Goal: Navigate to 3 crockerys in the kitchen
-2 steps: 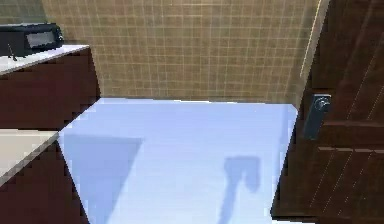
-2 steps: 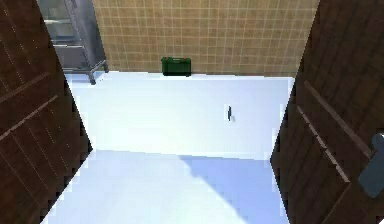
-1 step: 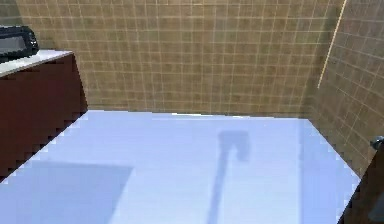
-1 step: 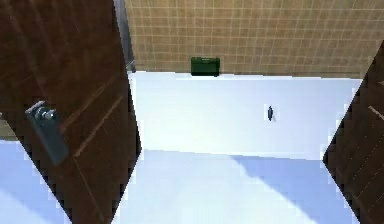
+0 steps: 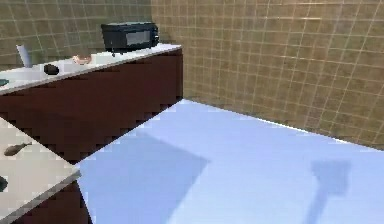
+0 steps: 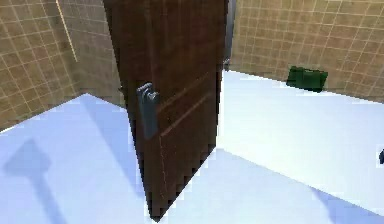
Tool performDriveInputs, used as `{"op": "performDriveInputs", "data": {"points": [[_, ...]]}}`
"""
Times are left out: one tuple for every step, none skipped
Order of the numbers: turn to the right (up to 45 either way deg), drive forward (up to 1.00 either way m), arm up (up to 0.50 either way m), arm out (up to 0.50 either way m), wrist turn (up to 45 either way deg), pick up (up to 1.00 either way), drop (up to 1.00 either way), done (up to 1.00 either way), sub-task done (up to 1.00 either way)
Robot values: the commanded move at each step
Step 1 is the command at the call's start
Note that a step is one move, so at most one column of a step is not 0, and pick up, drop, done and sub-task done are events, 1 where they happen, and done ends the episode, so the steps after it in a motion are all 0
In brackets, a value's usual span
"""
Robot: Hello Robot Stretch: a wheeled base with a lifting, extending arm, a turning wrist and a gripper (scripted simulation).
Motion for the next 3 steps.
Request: {"op": "performDriveInputs", "data": {"points": [[0.0,0.9,0.0,0.0,0.0,0.0,0.0,0.0,0.0],[-45.0,0.0,0.0,0.0,0.0,0.0,0.0,0.0,0.0],[-12.0,0.0,0.0,0.0,0.0,0.0,0.0,0.0,0.0]]}}
